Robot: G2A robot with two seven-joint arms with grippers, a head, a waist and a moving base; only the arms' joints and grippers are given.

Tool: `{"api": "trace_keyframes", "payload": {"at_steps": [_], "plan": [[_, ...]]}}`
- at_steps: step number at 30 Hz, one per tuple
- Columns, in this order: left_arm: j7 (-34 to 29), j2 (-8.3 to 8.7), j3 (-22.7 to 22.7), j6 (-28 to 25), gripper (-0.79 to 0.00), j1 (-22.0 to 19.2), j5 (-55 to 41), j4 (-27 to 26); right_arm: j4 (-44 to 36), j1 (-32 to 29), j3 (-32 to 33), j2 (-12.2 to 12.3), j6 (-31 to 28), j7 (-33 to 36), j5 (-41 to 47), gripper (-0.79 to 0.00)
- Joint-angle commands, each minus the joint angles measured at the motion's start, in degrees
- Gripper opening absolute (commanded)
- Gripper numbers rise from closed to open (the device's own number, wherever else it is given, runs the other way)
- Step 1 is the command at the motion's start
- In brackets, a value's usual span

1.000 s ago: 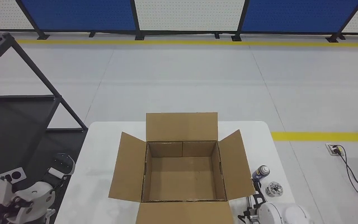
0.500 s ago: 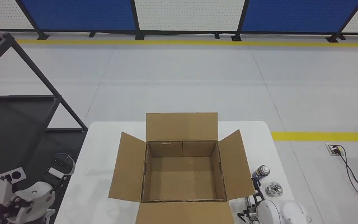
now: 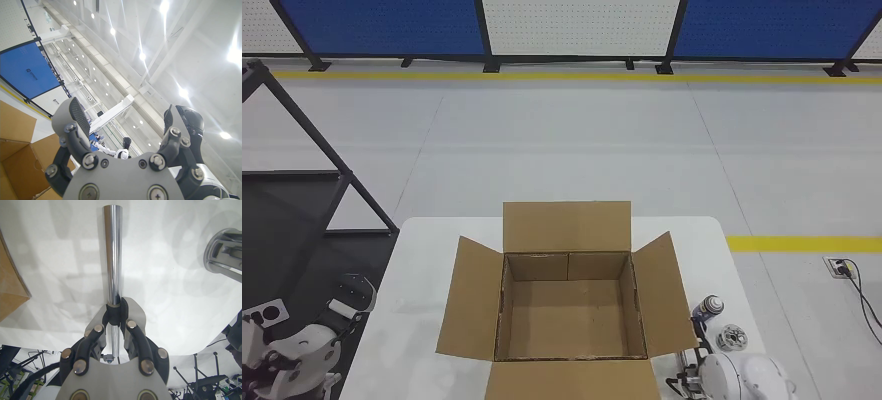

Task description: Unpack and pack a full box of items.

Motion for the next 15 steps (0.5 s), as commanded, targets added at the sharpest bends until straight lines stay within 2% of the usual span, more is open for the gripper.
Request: {"api": "trace_keyframes", "payload": {"at_steps": [1, 7, 15], "plan": [[0.00, 0.00, 0.00, 0.00, 0.000, 0.00, 0.00, 0.00, 0.09, 0.07, -0.09, -0.06, -0.05, -0.03, -0.11, -0.785], [0.00, 0.00, 0.00, 0.00, 0.000, 0.00, 0.00, 0.00, -2.11, -1.15, 1.20, -0.01, 0.33, -0.40, -0.21, -0.785], [0.00, 0.00, 0.00, 0.00, 0.000, 0.00, 0.00, 0.00, -10.74, -6.96, 7.96, 0.77, 0.39, -0.61, 0.34, -0.785]]}}
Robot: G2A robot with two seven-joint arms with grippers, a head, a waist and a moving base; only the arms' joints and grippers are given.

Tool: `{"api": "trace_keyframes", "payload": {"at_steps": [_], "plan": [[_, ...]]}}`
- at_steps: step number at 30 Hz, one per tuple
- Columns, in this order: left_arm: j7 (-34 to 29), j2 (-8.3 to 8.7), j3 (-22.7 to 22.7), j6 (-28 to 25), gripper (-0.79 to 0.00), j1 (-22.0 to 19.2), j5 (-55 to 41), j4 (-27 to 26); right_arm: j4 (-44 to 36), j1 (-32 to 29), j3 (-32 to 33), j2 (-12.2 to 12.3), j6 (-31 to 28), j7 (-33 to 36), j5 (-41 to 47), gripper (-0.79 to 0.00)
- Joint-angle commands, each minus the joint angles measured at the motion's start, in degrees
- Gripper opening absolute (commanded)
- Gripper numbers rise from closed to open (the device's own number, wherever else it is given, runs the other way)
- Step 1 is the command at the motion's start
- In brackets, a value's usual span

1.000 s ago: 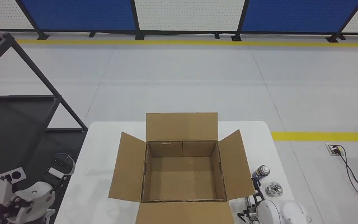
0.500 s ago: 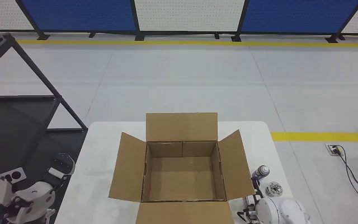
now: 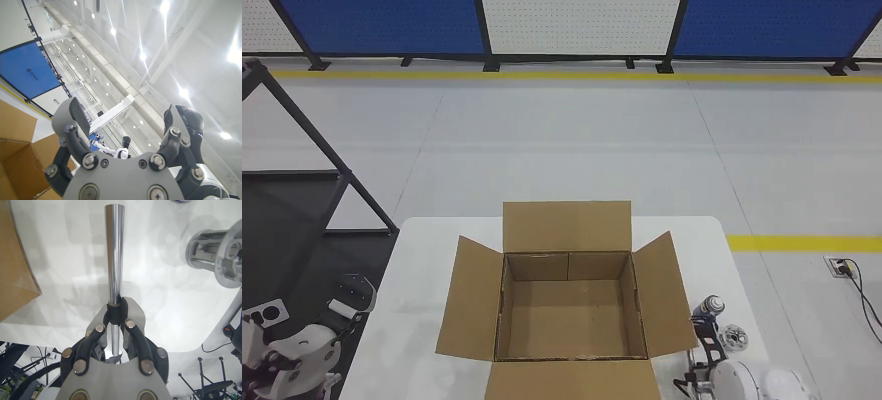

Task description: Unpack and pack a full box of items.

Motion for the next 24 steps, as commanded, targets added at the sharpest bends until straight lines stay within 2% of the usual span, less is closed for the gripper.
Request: {"api": "trace_keyframes", "payload": {"at_steps": [1, 9, 15, 19, 24], "plan": [[0.00, 0.00, 0.00, 0.00, 0.000, 0.00, 0.00, 0.00, -2.74, -2.15, 2.76, 0.28, -0.27, -0.10, 0.41, -0.785], [0.00, 0.00, 0.00, 0.00, 0.000, 0.00, 0.00, 0.00, -14.73, -12.73, 17.73, 1.09, -1.48, -3.03, 5.96, -0.785], [0.00, 0.00, 0.00, 0.00, 0.000, 0.00, 0.00, 0.00, -25.40, -21.49, 33.01, 0.90, -5.54, -8.11, 17.52, -0.785], [0.00, 0.00, 0.00, 0.00, 0.000, 0.00, 0.00, 0.00, -25.40, -20.88, 42.32, 1.06, -12.92, -11.09, 26.13, -0.785], [0.00, 0.00, 0.00, 0.00, 0.000, 0.00, 0.00, 0.00, -25.40, -13.75, 48.82, 2.51, -21.77, -8.23, 33.39, -0.785]]}}
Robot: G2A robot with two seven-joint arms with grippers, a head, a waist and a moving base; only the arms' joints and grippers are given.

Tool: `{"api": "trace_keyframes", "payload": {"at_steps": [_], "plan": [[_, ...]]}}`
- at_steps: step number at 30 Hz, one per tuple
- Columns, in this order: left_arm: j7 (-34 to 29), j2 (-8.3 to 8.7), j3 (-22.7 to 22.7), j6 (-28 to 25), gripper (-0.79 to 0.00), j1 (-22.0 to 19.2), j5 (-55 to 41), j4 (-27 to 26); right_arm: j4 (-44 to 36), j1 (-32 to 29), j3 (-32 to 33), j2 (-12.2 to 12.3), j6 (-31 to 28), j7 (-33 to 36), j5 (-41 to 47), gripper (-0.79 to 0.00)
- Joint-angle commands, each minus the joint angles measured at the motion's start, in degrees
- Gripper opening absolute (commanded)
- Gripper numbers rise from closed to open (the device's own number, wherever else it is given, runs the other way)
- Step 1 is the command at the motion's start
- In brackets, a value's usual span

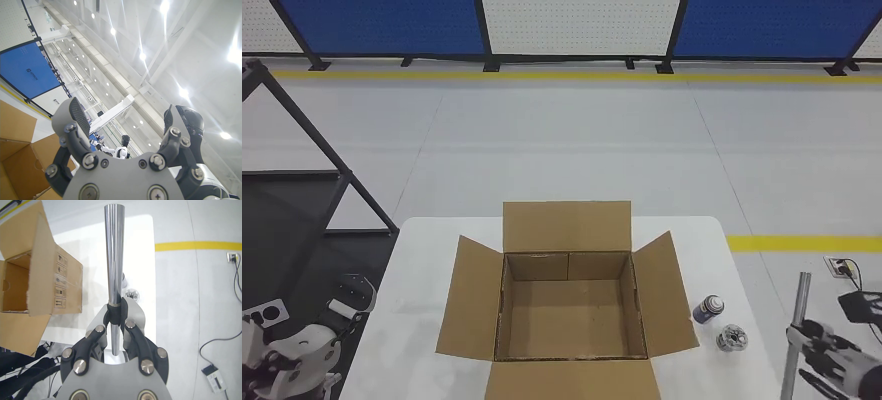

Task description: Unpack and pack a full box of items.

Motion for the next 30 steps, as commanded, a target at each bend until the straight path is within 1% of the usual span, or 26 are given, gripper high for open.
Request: {"api": "trace_keyframes", "payload": {"at_steps": [1, 3, 5, 9, 10, 24, 25, 27, 30], "plan": [[0.00, 0.00, 0.00, 0.00, 0.000, 0.00, 0.00, 0.00, -0.01, 4.42, 1.33, 0.91, -3.96, 2.20, 2.82, -0.785], [0.00, 0.00, 0.00, 0.00, 0.000, 0.00, 0.00, 0.00, -0.01, 8.98, 0.93, 1.95, -6.92, 4.69, 4.45, -0.785], [0.00, 0.00, 0.00, 0.00, 0.000, 0.00, 0.00, 0.00, -0.01, 14.06, -1.33, 3.05, -9.15, 6.98, 5.91, -0.785], [0.00, 0.00, 0.00, 0.00, 0.000, 0.00, 0.00, 0.00, -0.01, 24.43, -7.54, 5.07, -10.23, 11.79, 9.09, -0.785], [0.00, 0.00, 0.00, 0.00, 0.000, 0.00, 0.00, 0.00, -0.01, 26.02, -8.58, 5.38, -10.42, 12.93, 9.84, -0.785], [0.00, 0.00, 0.00, 0.00, 0.000, 0.00, 0.00, 0.00, -0.01, 26.02, -8.58, 5.38, -10.42, 12.93, 9.84, -0.785], [0.00, 0.00, 0.00, 0.00, 0.000, 0.00, 0.00, 0.00, -0.01, 25.66, -8.94, 5.38, -10.93, 11.95, 9.96, -0.785], [0.33, 0.04, 0.28, 1.62, 0.000, -0.29, 0.22, -0.55, -0.01, 25.07, -10.73, 5.62, -14.44, 9.71, 9.11, -0.785], [1.21, 0.10, -0.03, 2.50, 0.000, -1.06, 1.55, -0.20, -0.01, 27.82, -15.02, 6.39, -17.76, 9.43, 5.32, -0.785]]}}
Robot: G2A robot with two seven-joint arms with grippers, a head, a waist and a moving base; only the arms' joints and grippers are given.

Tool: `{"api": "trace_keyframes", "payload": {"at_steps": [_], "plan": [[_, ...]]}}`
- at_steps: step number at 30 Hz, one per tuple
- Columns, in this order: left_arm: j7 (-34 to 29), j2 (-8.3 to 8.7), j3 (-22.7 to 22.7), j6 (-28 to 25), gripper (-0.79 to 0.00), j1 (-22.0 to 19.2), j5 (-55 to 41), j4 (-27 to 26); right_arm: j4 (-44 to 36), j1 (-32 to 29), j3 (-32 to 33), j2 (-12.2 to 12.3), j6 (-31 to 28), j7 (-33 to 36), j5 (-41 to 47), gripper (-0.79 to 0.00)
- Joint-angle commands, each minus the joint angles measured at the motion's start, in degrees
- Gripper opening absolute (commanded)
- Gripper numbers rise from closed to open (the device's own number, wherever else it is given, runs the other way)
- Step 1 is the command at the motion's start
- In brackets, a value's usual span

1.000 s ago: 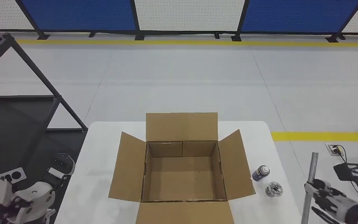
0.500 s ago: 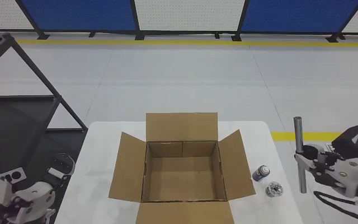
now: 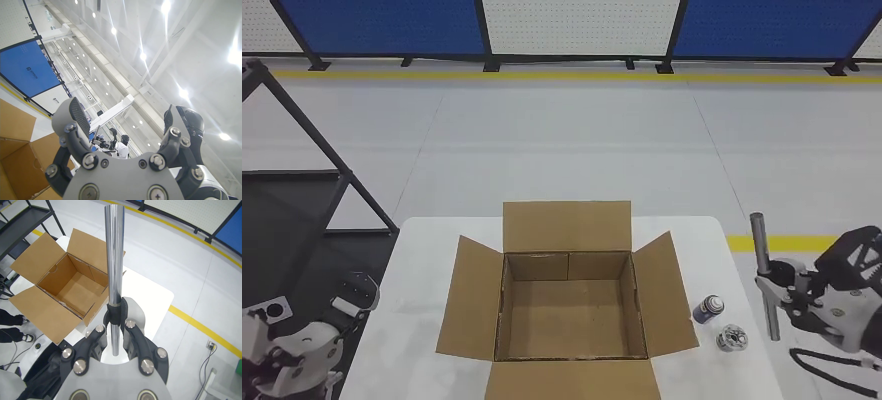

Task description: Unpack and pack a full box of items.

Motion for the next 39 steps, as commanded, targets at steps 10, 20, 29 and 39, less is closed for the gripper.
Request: {"api": "trace_keyframes", "payload": {"at_steps": [10, 20, 29, 39], "plan": [[4.52, 0.08, -5.09, 1.65, 0.000, 1.02, 4.73, 3.93, 0.00, 26.04, -33.58, 1.16, -0.50, 2.83, -11.40, -0.785], [7.28, -0.23, -7.10, 0.68, 0.000, 2.92, 4.13, 3.46, 10.47, 48.31, -67.13, -4.16, 5.65, 2.29, -17.91, -0.785], [7.28, -0.23, -7.10, 0.68, 0.000, 2.92, 4.13, 3.46, 13.62, 51.24, -71.62, -5.52, 7.93, 3.64, -19.11, -0.785], [7.28, -0.12, -6.94, 2.84, 0.000, 2.76, 7.01, 3.22, 15.99, 49.96, -73.99, -5.91, 2.78, -1.53, -19.91, -0.785]]}}
